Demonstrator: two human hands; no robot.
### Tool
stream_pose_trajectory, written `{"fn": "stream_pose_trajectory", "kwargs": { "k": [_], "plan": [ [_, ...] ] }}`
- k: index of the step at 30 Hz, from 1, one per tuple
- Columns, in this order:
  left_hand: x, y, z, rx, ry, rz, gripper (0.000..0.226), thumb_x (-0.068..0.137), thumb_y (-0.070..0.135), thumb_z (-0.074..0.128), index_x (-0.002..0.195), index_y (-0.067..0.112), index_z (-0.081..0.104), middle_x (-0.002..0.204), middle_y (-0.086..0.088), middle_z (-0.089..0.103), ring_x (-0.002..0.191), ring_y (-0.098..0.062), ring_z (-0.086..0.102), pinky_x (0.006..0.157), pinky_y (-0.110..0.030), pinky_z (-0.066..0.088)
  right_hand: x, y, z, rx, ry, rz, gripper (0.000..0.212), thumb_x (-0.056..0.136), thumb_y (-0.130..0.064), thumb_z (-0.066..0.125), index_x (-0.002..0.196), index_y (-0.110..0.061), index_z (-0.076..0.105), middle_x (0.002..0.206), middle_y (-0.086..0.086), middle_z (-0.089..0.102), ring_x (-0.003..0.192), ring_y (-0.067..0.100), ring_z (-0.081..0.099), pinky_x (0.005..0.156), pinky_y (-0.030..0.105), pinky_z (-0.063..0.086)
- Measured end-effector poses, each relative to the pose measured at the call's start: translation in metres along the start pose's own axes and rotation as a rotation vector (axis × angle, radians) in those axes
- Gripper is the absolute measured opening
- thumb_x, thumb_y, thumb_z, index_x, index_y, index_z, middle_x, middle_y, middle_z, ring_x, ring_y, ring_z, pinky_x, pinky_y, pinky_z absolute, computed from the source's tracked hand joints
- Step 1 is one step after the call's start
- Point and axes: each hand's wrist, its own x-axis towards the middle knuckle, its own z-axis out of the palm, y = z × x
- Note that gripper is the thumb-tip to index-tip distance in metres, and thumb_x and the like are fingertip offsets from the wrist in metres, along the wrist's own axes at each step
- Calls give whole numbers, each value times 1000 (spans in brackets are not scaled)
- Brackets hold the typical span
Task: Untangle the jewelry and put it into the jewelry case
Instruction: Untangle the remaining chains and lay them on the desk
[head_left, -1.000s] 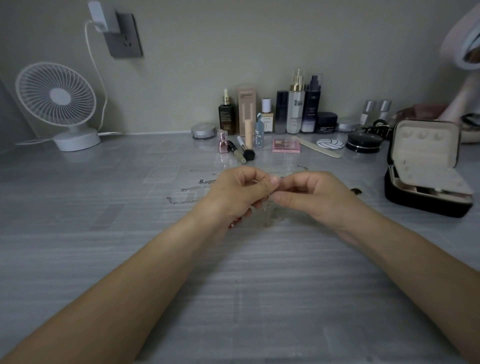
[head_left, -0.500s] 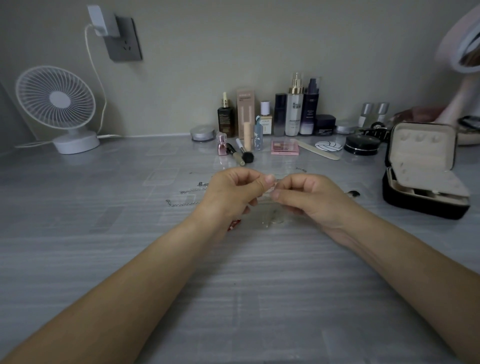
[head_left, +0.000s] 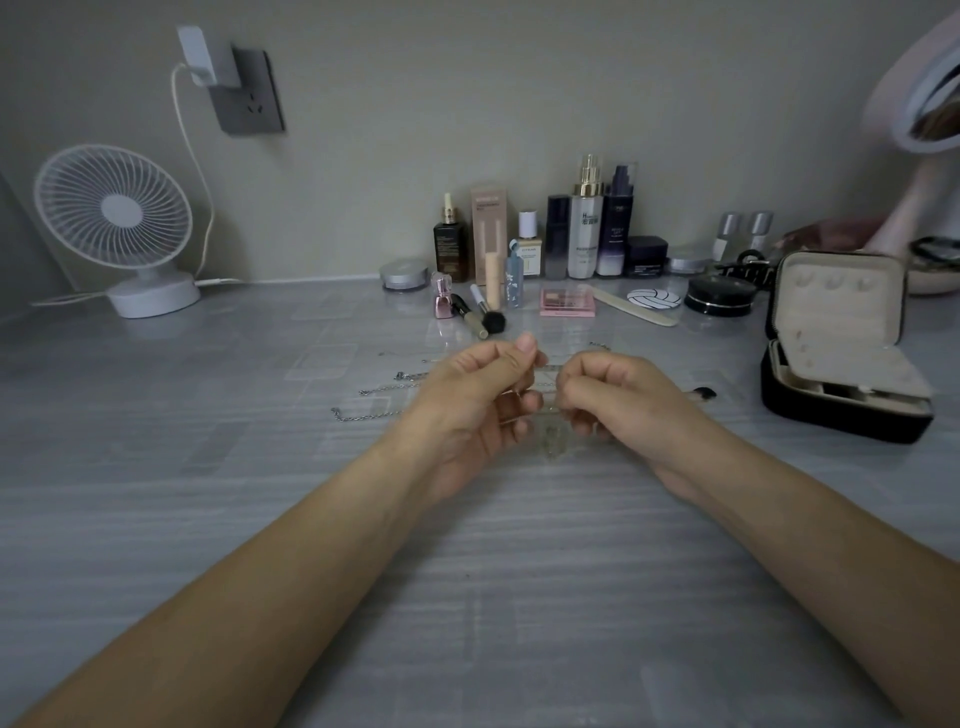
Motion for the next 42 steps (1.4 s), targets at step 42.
{"fn": "stream_pose_trajectory", "kwargs": {
  "k": [42],
  "plan": [
    [-3,-1,-4,475,-63,-36,19,93,30,50,79,24,62,80,11,63,83,-8,56,76,-27,43,0,1,-9,239,-59,-81,11,90,-12,55,80,-16,55,59,-2,63,50,9,49,45,18,35]
  ]
}}
